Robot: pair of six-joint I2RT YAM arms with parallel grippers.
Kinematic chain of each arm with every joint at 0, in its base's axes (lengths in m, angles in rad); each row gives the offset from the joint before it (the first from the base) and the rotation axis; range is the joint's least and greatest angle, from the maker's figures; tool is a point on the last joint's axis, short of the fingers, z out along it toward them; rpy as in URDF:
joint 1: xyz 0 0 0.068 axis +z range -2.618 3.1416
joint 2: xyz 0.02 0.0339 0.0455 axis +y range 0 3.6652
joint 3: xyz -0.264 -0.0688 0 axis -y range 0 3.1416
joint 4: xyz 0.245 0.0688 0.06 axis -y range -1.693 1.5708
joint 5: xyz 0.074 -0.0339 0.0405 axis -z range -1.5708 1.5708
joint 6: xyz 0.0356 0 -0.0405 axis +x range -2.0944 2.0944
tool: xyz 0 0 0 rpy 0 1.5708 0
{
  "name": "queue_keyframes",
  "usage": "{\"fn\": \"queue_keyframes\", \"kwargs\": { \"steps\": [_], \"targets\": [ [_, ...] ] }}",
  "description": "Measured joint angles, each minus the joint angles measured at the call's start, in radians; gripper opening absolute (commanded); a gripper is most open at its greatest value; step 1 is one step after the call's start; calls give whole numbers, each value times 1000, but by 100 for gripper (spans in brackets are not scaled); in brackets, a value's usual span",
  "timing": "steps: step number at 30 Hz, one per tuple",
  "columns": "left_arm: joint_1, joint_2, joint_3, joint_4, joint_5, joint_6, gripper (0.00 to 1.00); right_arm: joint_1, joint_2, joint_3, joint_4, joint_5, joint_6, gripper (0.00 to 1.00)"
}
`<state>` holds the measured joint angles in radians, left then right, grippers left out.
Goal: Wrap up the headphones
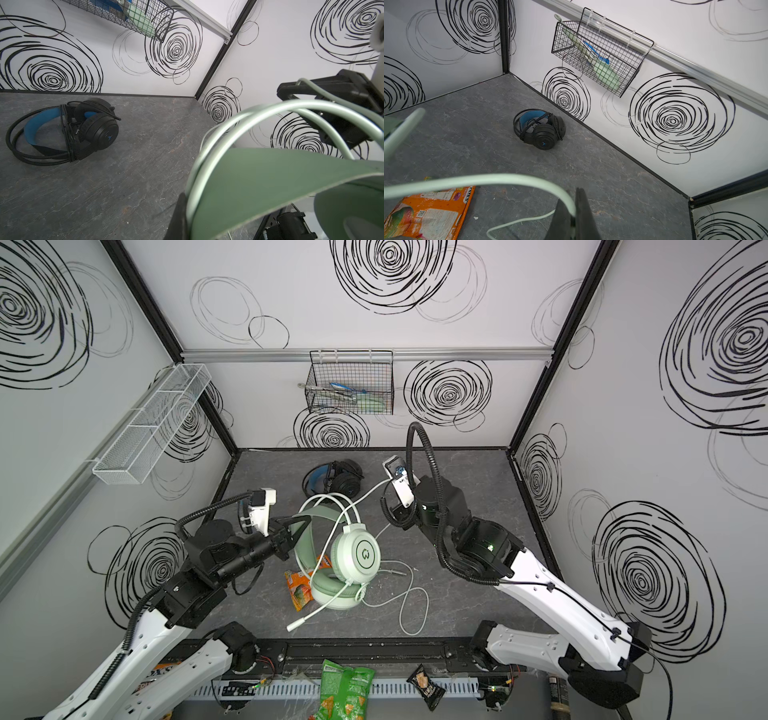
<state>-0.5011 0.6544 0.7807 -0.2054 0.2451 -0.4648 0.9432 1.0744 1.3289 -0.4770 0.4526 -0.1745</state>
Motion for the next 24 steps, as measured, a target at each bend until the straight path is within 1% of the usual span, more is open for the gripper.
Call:
{"fn": "queue_keyframes", "kwargs": {
  "steps": [10, 14, 18, 24],
  "targets": [
    [5, 8, 14, 55, 5, -28, 0, 0, -21, -61, 63, -11, 44, 1],
    [7, 20, 28, 75, 5, -43, 0, 0, -26, -114, 112, -50, 47, 2],
    [13, 32, 33, 101, 5, -55, 0, 0, -64, -194, 172, -90, 43, 4],
    [13, 66, 37, 164, 22, -95, 0, -2, -87, -247, 267, -153, 21, 10]
  ]
}}
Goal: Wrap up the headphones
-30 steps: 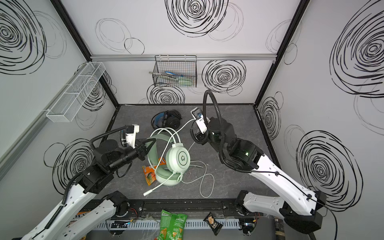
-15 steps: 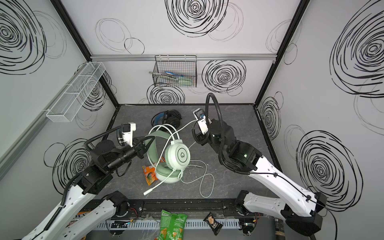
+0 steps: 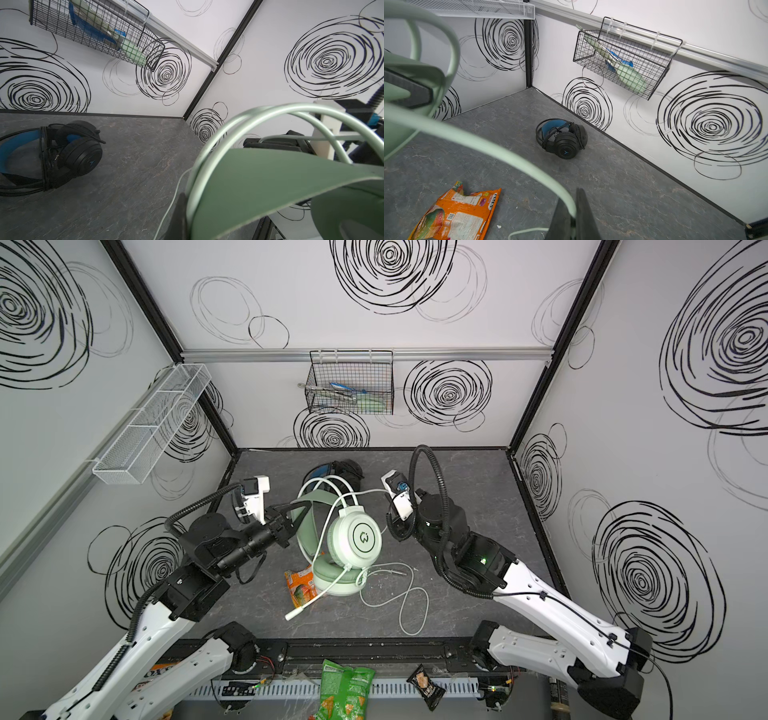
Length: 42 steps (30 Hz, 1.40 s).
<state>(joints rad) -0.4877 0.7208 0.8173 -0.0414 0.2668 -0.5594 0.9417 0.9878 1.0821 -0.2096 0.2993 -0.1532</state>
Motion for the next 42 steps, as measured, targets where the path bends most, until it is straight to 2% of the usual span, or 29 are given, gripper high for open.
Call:
{"fn": "queue_keyframes", "kwargs": {
  "steps": [4, 12, 18, 23, 28, 33, 35, 42],
  "targets": [
    [0, 18, 18, 24, 2, -14, 0, -2, -44, -99, 127, -91, -42, 19],
    [0, 38, 50, 28, -6, -17, 0, -8, -51, -234, 375, -273, -120, 28],
    [-10, 66, 100, 19, -18, -15, 0, -17, -16, -317, 526, -369, -114, 41],
    [-24, 84, 140, 19, -24, -16, 0, -19, -6, -372, 631, -429, -92, 44],
    [-38, 103, 159, 23, -23, -25, 0, -19, 3, -382, 698, -457, -51, 41],
    [-54, 126, 185, 25, -22, -38, 0, -27, 7, -396, 750, -447, -3, 19],
    [-59, 127, 194, 29, -21, -40, 0, -40, 13, -399, 766, -442, 16, 15],
    [-62, 120, 198, 40, -21, -44, 0, -86, 16, -419, 812, -421, 71, 14]
  ]
}}
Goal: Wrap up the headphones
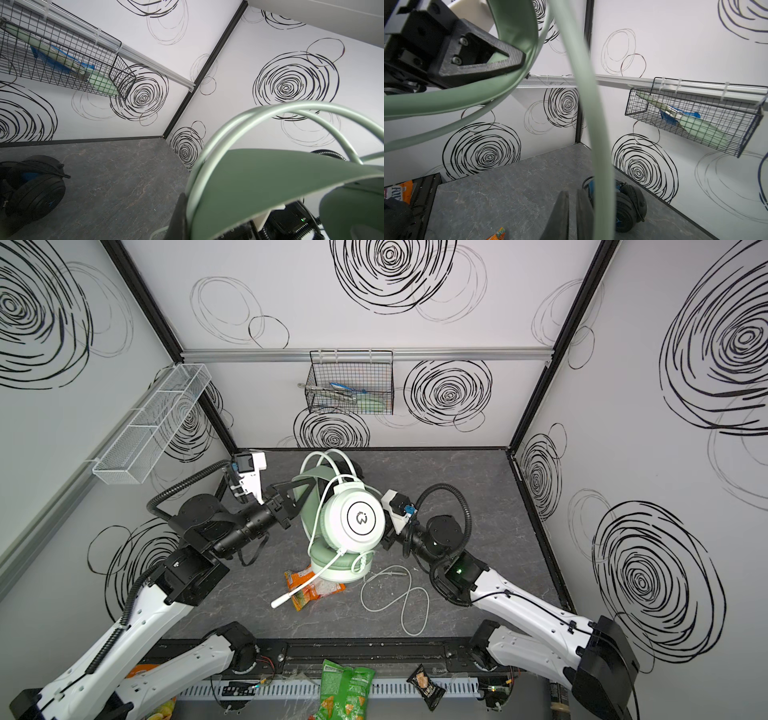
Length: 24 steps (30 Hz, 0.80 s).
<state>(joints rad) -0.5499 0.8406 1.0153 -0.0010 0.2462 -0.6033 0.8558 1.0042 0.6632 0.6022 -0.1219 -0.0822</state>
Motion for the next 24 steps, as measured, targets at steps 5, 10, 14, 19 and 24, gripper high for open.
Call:
{"fn": "queue_keyframes", "kwargs": {
  "steps": [5, 10, 14, 19, 24],
  "targets": [
    [0, 0, 0, 9, 10, -10, 0, -33, -17, -26, 22, 1, 43, 10],
    [-28, 19, 6, 29, 47, -19, 0, -72, -13, -24, 34, 27, 90, 1],
    [-85, 31, 6, 21, 52, -5, 0, -110, 16, 10, 17, 67, 132, 0],
    [-103, 31, 6, 14, 48, 12, 0, -178, 53, 63, 11, 74, 188, 0],
    [-103, 40, 6, 29, 45, 10, 0, -185, 81, 63, 30, 14, 219, 3]
  ]
}}
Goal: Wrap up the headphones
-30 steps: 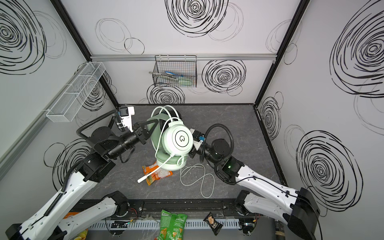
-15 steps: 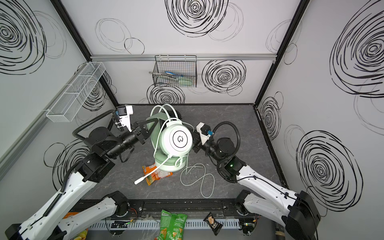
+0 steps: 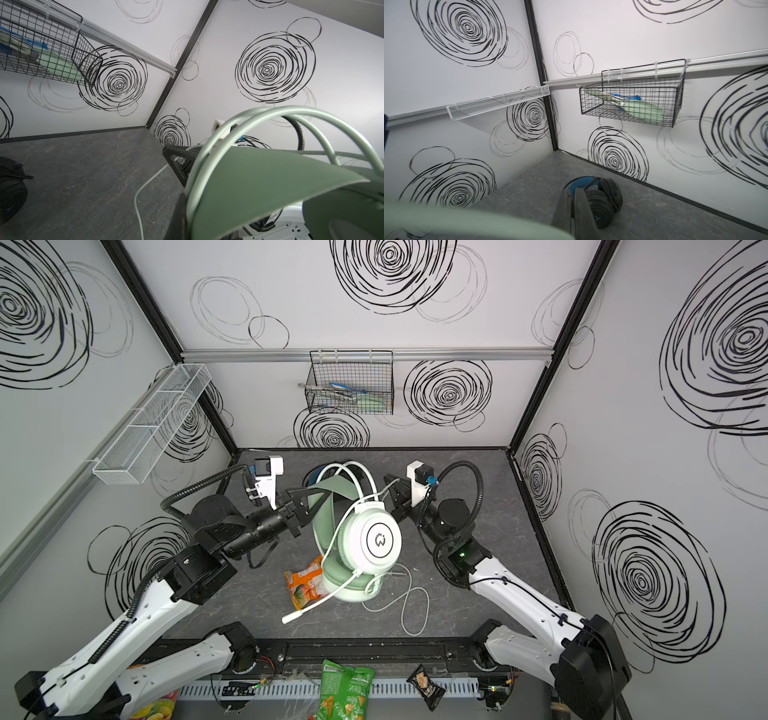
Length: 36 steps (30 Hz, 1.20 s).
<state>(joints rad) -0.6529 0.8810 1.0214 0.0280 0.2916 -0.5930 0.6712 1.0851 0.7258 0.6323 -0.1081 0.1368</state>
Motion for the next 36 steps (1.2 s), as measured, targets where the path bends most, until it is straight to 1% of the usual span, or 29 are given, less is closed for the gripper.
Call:
{"fn": "queue_keyframes", "kwargs": {
  "steps": [4, 6, 12, 14, 18, 20, 27, 29, 34, 36],
  "targets": [
    [0, 16, 0, 44, -2, -17, 0, 17, 17, -11, 41, -69, 5, 11],
    [-3, 21, 0, 72, -9, -26, 0, 43, 21, -19, 63, -92, 0, 14],
    [-18, 36, 26, 169, -41, -50, 0, 130, 68, -22, 120, -138, -17, 28],
    [-21, 42, 33, 198, -61, -59, 0, 151, 85, -23, 142, -149, -15, 30],
    [-24, 53, 34, 245, -110, -77, 0, 177, 107, -39, 197, -161, -5, 30],
    [-26, 61, 36, 256, -139, -84, 0, 181, 113, -51, 222, -162, 2, 29],
    [-39, 86, 54, 267, -267, -94, 0, 182, 141, -90, 283, -165, 52, 13],
    [-53, 90, 56, 266, -311, -93, 0, 183, 150, -99, 298, -160, 68, 11],
    [-78, 104, 65, 261, -417, -93, 0, 190, 180, -128, 328, -137, 112, 1],
    [-80, 111, 65, 258, -459, -94, 0, 196, 192, -129, 328, -121, 127, 0]
  ]
}}
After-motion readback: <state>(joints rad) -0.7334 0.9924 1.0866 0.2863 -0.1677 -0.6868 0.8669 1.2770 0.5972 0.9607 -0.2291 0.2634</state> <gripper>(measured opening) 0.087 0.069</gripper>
